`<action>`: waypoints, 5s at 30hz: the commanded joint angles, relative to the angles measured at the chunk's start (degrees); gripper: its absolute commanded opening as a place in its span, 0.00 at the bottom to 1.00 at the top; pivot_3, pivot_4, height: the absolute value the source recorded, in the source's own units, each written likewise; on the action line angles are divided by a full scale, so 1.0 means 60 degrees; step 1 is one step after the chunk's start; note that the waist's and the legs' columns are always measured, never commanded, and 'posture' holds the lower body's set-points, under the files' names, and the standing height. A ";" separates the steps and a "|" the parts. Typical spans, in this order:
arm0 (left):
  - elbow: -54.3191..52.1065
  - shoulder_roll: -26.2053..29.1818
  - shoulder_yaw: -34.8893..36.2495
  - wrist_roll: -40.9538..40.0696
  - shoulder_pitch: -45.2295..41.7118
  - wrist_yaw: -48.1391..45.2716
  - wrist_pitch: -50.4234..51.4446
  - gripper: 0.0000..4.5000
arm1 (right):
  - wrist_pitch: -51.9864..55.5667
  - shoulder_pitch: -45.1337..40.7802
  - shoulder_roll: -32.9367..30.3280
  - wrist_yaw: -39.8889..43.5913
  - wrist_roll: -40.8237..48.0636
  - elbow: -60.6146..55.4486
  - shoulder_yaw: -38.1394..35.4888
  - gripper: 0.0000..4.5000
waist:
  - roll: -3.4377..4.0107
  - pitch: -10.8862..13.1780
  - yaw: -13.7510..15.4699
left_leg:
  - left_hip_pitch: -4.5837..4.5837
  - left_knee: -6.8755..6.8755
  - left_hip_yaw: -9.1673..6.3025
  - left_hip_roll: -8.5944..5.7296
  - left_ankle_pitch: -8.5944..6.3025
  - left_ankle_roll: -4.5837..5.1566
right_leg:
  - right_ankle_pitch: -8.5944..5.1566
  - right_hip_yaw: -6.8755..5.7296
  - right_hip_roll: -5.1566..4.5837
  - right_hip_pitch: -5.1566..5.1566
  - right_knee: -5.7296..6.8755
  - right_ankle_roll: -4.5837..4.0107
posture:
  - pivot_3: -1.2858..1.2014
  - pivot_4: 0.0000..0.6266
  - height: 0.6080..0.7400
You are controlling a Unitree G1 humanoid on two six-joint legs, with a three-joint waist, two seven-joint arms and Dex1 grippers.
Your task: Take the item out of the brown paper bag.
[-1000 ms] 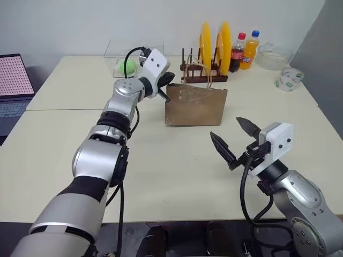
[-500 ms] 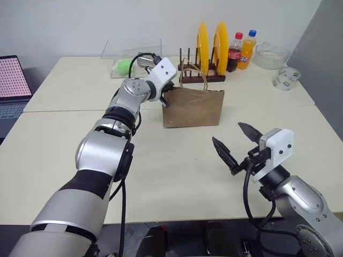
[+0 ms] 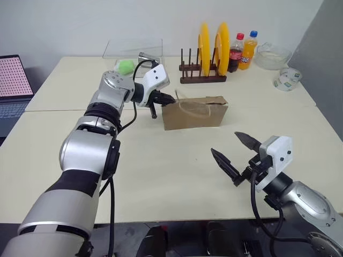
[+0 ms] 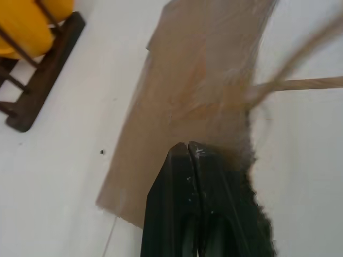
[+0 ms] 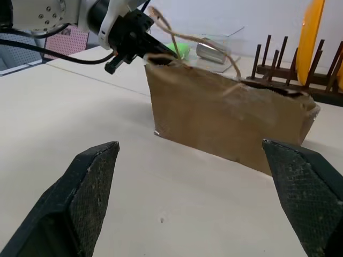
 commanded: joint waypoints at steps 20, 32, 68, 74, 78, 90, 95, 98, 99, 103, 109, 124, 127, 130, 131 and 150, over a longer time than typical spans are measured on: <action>-0.8261 0.1875 -0.0074 -0.2603 0.4046 -0.2821 0.0305 0.26 | -0.0294 0.0600 -0.1775 0.0038 0.1541 -0.0823 -0.0421 1.00 | 0.0002 -0.0002 -0.0027 | 0.0009 0.0001 -0.0008 0.0009 0.0001 0.0001 | 0.0001 0.0009 0.0001 0.0006 0.0002 -0.0002 | 0.52 0.24 1.00; -1.0526 0.1758 -0.0625 -0.3025 0.7494 -0.2362 -0.3497 0.65 | -0.0958 0.1408 -0.2930 0.0502 0.1125 -0.0823 0.0551 1.00 | -0.0004 -0.0014 0.0070 | 0.0047 0.0000 -0.0002 0.0016 0.0001 0.0002 | 0.0001 0.0012 0.0002 0.0038 0.0000 -0.0004 | 0.52 0.24 1.00; -0.8455 -0.1076 -0.2003 -0.3090 0.5384 0.0307 -0.3283 0.02 | -0.2064 0.1666 -0.3987 -0.0575 0.1246 -0.0823 0.2595 1.00 | -0.0029 -0.0024 0.0216 | 0.0083 0.0003 0.0001 0.0008 0.0000 0.0003 | 0.0000 0.0010 0.0003 0.0079 -0.0010 -0.0001 | 0.52 0.24 1.00; -0.8504 -0.1185 -0.1829 -0.2905 0.4943 0.0746 -0.2539 0.02 | -0.0890 0.0320 -0.3365 -0.0561 0.1336 -0.0823 0.3268 1.00 | -0.0029 -0.0025 0.0211 | 0.0083 0.0002 0.0000 0.0009 0.0000 0.0003 | 0.0000 0.0011 0.0003 0.0079 -0.0013 -0.0001 | 0.52 0.24 1.00; -0.8446 -0.1189 -0.1818 -0.2822 0.4830 0.0843 -0.2472 0.02 | 0.0036 -0.0610 -0.2708 -0.0316 0.0868 -0.0520 0.3747 1.00 | -0.0029 -0.0024 0.0221 | 0.0082 0.0001 -0.0003 0.0007 0.0000 0.0002 | 0.0000 0.0011 0.0002 0.0077 -0.0015 -0.0001 | 0.52 0.24 1.00; -0.8368 -0.1080 -0.1667 -0.2683 0.4494 0.0973 -0.2491 0.00 | 0.1327 -0.2084 -0.1257 0.0932 -0.1503 0.1406 0.5070 0.47 | -0.0029 -0.0025 0.0232 | 0.0077 0.0000 -0.0006 0.0004 0.0000 0.0002 | 0.0000 0.0011 0.0002 0.0066 -0.0015 -0.0002 | 0.52 0.24 1.00; -0.8387 -0.1094 -0.1557 -0.2638 0.4020 0.1253 -0.2021 0.00 | 0.1457 -0.2132 -0.1085 0.1249 -0.2485 0.1908 0.5246 0.07 | -0.0029 -0.0025 0.0230 | 0.0074 0.0000 -0.0006 0.0003 0.0000 0.0002 | 0.0000 0.0010 0.0002 0.0063 -0.0014 -0.0001 | 0.52 0.24 1.00; -0.8210 -0.1095 -0.1458 -0.2643 0.3718 0.1384 -0.1837 0.00 | 0.1528 -0.2061 -0.0916 0.1381 -0.2832 0.1967 0.5227 0.01 | -0.0029 -0.0025 0.0224 | 0.0074 0.0000 -0.0006 0.0003 0.0000 0.0002 | 0.0000 0.0010 0.0002 0.0062 -0.0014 -0.0001 | 0.52 0.24 1.00; -0.8157 -0.1088 -0.1432 -0.2645 0.3644 0.1404 -0.1817 0.00 | 0.1509 -0.2033 -0.0873 0.1443 -0.2931 0.1947 0.5202 0.01 | -0.0029 -0.0025 0.0224 | 0.0074 -0.0001 -0.0007 0.0004 0.0000 0.0002 | 0.0000 0.0010 0.0002 0.0061 -0.0014 -0.0001 | 0.52 0.24 1.00; -0.8099 -0.1025 -0.1425 -0.2625 0.3663 0.1376 -0.1877 0.00 | 0.1136 -0.1693 -0.0831 0.1854 -0.3008 0.1331 0.4862 0.01 | -0.0029 -0.0025 0.0227 | 0.0074 0.0000 -0.0007 0.0003 0.0000 0.0002 | 0.0000 0.0010 0.0002 0.0061 -0.0014 -0.0001 | 0.52 0.24 1.00; -0.8775 -0.0957 -0.1560 -0.2780 0.4176 0.1170 -0.1566 0.00 | 0.0610 -0.0323 -0.1381 0.2137 -0.3345 0.0332 0.3873 0.13 | -0.0030 -0.0025 0.0230 | 0.0070 -0.0002 -0.0009 0.0002 0.0000 0.0002 | -0.0001 0.0010 0.0001 0.0060 -0.0015 0.0000 | 0.52 0.24 1.00; -0.8825 -0.0867 -0.1589 -0.2637 0.4358 0.1082 -0.1623 0.00 | -0.0800 0.1289 -0.1920 0.2136 -0.3651 -0.0823 0.2207 0.90 | -0.0030 -0.0024 0.0224 | 0.0074 0.0001 -0.0002 0.0004 0.0000 0.0002 | -0.0001 0.0013 0.0002 0.0064 -0.0011 0.0000 | 0.52 0.24 1.00; -0.8859 -0.0886 -0.1610 -0.2618 0.4383 0.1059 -0.1612 0.00 | -0.0429 0.0756 -0.1854 0.2206 -0.3985 -0.0746 0.2542 0.90 | -0.0030 -0.0024 0.0222 | 0.0075 0.0000 -0.0002 0.0005 0.0000 0.0002 | -0.0001 0.0012 0.0002 0.0064 -0.0011 0.0000 | 0.52 0.24 1.00; -0.8877 -0.0898 -0.1614 -0.2591 0.4388 0.1069 -0.1623 0.00 | -0.0137 -0.0124 -0.1876 0.2409 -0.4706 -0.0133 0.3265 0.90 | -0.0030 -0.0024 0.0218 | 0.0075 0.0000 -0.0002 0.0005 0.0000 0.0001 | -0.0001 0.0012 0.0003 0.0064 -0.0011 -0.0001 | 0.52 0.24 1.00; -0.8880 -0.0901 -0.1614 -0.2577 0.4388 0.1076 -0.1634 0.00 | -0.0032 -0.0360 -0.1852 0.2489 -0.4853 0.0039 0.3427 0.90 | -0.0030 -0.0024 0.0222 | 0.0076 0.0001 -0.0002 0.0005 0.0000 0.0001 | -0.0001 0.0012 0.0003 0.0063 -0.0011 0.0000 | 0.52 0.24 1.00; -0.8550 -0.0920 -0.1412 -0.2366 0.3866 0.1448 -0.1461 0.00 | 0.0916 -0.2134 -0.1004 0.3104 -0.7946 0.1953 0.5933 0.01 | -0.0030 -0.0024 0.0227 | 0.0071 -0.0001 -0.0006 0.0003 0.0001 0.0000 | -0.0001 0.0010 0.0002 0.0057 -0.0012 -0.0001 | 0.52 0.24 1.00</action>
